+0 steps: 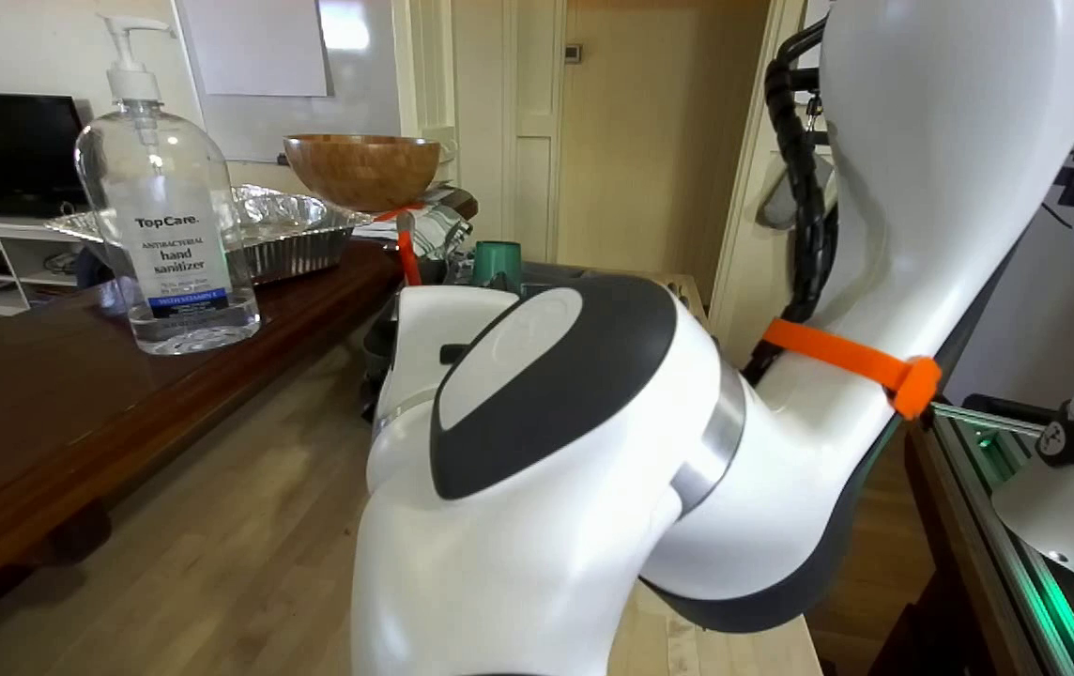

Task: Put the pink cup in an upside down position

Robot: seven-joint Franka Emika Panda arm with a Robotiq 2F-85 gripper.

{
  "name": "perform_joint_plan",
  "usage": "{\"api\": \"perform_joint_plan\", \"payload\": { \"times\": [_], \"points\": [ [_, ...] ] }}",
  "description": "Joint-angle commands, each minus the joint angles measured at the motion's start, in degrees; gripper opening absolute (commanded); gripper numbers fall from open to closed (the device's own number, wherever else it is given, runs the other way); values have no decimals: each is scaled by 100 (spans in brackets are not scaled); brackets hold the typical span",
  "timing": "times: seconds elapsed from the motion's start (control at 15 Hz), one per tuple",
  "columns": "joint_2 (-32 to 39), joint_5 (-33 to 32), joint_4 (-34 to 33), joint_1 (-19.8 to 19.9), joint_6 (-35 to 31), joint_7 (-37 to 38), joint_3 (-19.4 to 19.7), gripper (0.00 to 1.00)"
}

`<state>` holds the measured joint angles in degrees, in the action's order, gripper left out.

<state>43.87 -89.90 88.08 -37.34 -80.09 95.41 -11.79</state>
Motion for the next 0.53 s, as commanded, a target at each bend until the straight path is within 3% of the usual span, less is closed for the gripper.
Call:
{"api": "perform_joint_plan", "payload": {
  "times": [0.0,0.2,0.47],
  "points": [
    [-857,133,1065,337,-275,209,-286,100],
    [-1525,-112,1867,442,-441,506,-486,100],
    [-2388,207,2911,515,-236,849,-785,100]
  ]
}}
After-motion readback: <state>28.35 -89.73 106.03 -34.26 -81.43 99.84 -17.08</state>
